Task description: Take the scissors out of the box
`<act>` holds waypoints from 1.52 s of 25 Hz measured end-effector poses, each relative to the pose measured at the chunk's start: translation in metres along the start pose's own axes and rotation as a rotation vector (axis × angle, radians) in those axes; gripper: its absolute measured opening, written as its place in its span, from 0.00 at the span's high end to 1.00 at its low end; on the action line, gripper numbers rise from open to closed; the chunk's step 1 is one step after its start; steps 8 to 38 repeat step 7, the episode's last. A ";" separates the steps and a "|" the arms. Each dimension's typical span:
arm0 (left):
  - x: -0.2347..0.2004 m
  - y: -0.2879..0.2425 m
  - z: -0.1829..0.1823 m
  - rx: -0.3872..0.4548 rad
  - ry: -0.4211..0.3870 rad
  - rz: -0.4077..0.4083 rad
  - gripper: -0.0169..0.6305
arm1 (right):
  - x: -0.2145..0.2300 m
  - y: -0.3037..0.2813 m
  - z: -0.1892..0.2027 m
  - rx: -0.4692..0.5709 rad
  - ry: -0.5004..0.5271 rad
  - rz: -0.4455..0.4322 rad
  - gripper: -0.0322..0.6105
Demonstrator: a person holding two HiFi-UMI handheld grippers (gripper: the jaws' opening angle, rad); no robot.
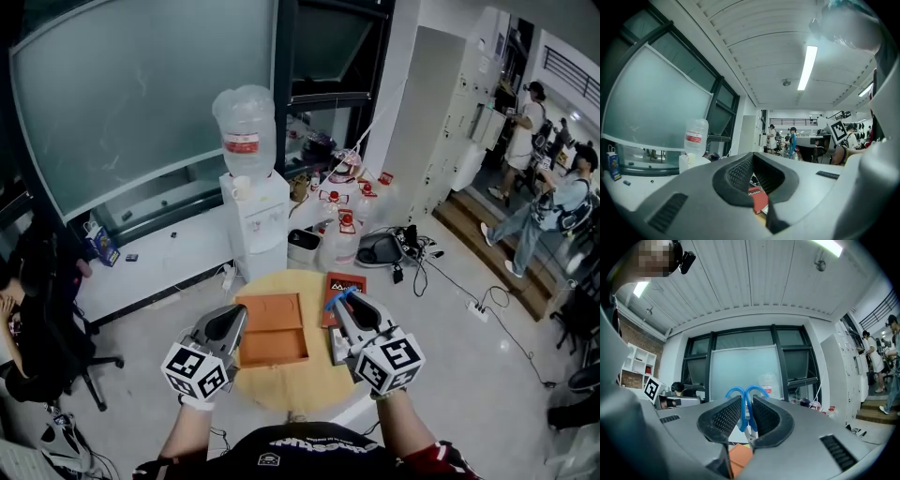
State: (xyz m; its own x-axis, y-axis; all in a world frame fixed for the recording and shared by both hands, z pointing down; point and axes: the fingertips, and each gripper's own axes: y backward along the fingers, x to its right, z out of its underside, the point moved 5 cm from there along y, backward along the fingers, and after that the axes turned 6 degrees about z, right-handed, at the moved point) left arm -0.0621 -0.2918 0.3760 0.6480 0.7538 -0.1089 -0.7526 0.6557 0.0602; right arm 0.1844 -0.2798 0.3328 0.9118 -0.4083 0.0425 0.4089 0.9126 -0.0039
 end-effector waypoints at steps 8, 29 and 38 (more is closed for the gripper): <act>-0.001 0.007 -0.003 0.004 0.000 -0.005 0.95 | -0.006 0.002 -0.002 0.002 0.001 -0.005 0.79; -0.001 0.007 -0.003 0.004 0.000 -0.005 0.95 | -0.006 0.002 -0.002 0.002 0.001 -0.005 0.79; -0.001 0.007 -0.003 0.004 0.000 -0.005 0.95 | -0.006 0.002 -0.002 0.002 0.001 -0.005 0.79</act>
